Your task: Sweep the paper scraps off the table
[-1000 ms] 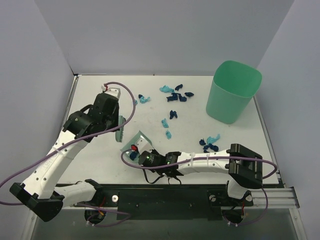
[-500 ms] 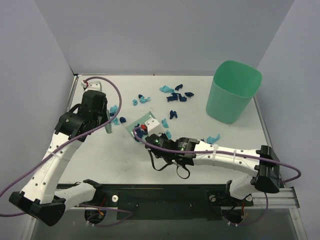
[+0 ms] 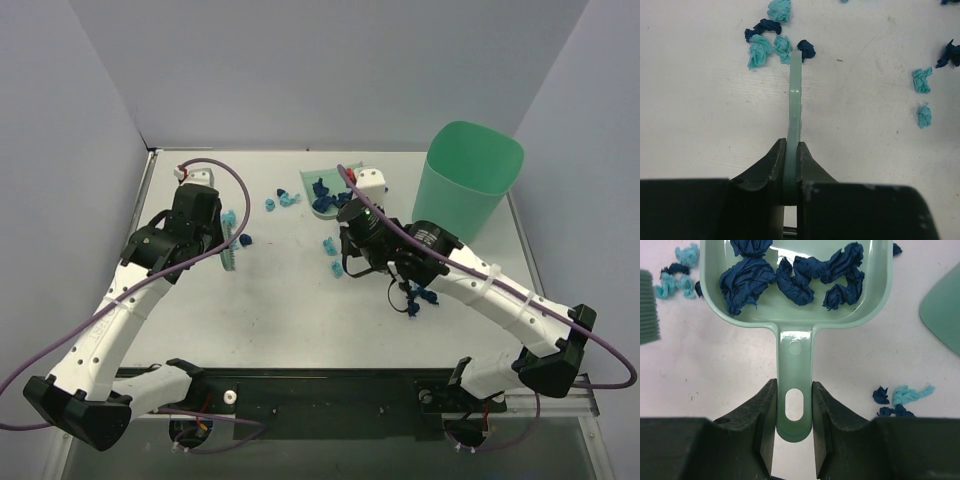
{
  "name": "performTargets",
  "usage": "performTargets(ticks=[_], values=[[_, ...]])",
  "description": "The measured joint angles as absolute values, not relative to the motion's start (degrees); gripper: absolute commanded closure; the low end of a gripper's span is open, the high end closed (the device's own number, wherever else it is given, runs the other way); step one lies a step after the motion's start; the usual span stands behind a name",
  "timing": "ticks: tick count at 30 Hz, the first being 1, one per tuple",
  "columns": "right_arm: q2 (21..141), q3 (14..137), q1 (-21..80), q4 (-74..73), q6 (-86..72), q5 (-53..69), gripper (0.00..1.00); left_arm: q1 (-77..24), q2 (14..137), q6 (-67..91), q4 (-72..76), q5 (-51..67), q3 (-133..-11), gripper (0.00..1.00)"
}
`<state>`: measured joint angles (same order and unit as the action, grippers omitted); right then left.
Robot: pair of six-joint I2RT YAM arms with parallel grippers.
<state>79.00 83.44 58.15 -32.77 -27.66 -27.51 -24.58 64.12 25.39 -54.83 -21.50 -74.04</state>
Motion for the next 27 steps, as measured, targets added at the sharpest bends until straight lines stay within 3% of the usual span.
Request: performTargets(ticks=[12,27], values=[[76.58,91.59,41.58,-36.32,-34.76,-24.36,1.0,-24.58,64.36,25.26,-53.36,-20.1,-73.08,1.0],[74.22,91.57,18.44,-33.3,-48.75,-8.36,1.0,-24.58,66.24,25.19,-52.84,-19.03,-72.66,1.0]])
